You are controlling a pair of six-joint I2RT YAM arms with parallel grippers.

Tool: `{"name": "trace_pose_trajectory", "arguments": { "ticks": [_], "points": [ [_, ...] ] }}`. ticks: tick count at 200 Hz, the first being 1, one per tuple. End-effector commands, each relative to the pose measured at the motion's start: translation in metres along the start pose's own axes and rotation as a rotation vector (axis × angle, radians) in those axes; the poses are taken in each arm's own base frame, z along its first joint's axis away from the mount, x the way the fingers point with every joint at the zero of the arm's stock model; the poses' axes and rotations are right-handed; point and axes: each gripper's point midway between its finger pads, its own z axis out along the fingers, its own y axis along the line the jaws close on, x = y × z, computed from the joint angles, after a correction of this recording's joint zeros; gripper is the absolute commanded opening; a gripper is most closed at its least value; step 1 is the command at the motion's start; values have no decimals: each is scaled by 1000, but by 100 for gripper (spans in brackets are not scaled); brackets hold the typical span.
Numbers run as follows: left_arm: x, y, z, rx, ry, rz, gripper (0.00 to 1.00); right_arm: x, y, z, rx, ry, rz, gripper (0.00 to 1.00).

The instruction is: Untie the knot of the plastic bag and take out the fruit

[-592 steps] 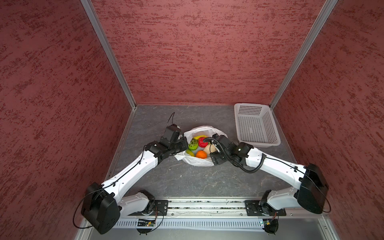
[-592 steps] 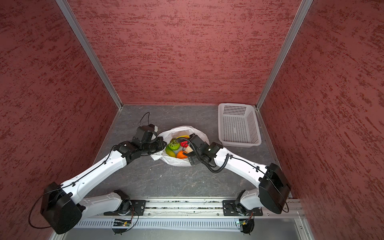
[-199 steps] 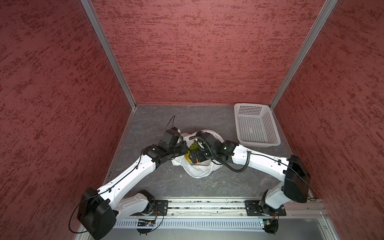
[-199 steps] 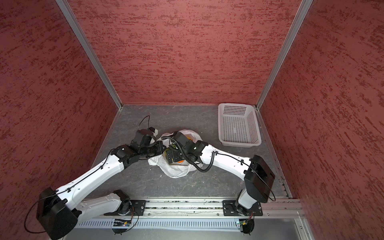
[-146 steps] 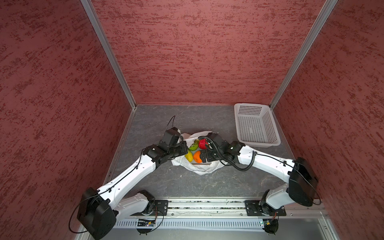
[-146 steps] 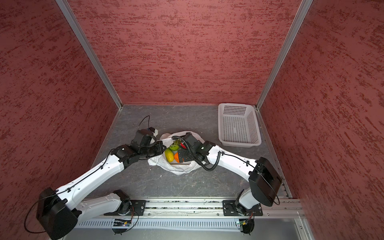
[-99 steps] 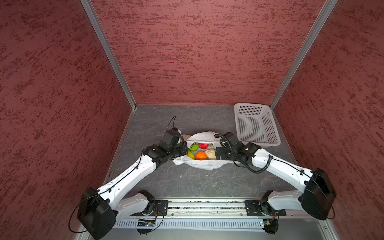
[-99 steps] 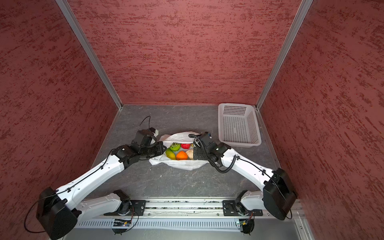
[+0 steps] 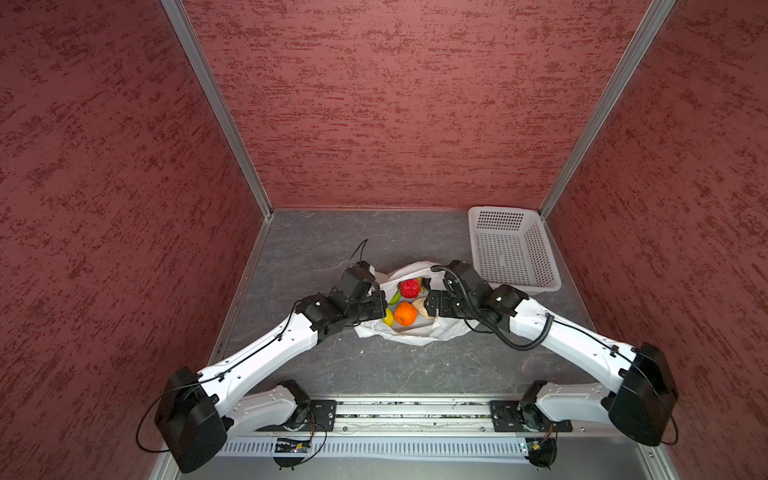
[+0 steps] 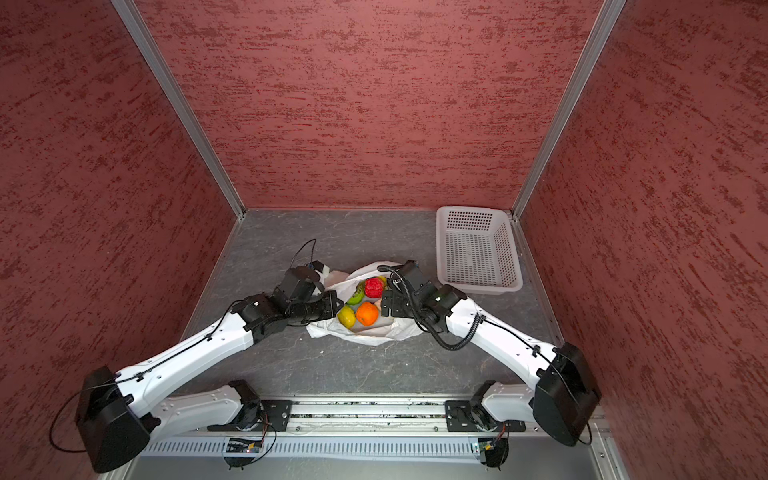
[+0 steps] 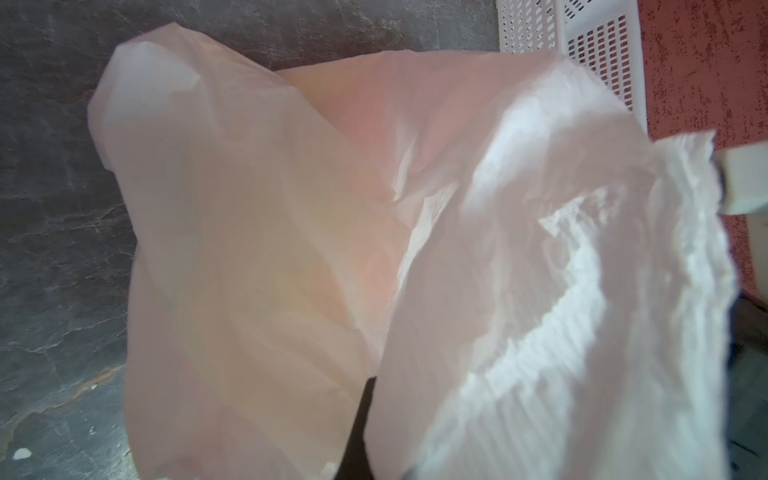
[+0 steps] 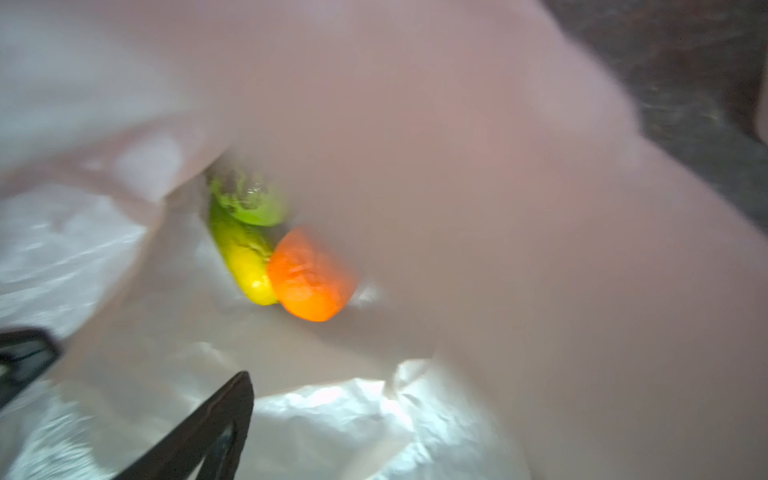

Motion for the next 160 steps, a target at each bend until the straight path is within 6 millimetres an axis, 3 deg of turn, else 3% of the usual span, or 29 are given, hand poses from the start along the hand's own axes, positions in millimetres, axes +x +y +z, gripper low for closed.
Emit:
{"name": "trace_pose_trajectory", "arguments": {
  "ticks": [1,26,41,52,73,91,110,134,160],
  "points": [
    [-8,-8,-2,17,-38,4,0,-21,29,-1,-103,-77,6,99],
    [-4,-4,-2,17,-36,4,0,-32,28,26,-88,-107,-35,98],
    [0,0,1,9,-28,5,0,-45,13,37,0,-148,-37,98],
    [4,5,3,-6,-22,5,0,-54,-11,43,136,-193,-33,98],
    [11,20,8,-47,-21,5,0,-70,-63,25,348,-262,24,98],
    [16,30,11,-68,-23,-3,0,-69,-100,13,426,-259,69,98],
    [22,39,15,-86,-14,-15,0,-60,-129,21,448,-197,93,98],
    [25,41,19,-93,-6,-14,0,-55,-125,37,401,-134,55,98],
    [14,29,16,-73,-25,5,0,-53,-91,40,249,-86,14,98]
  ]
}}
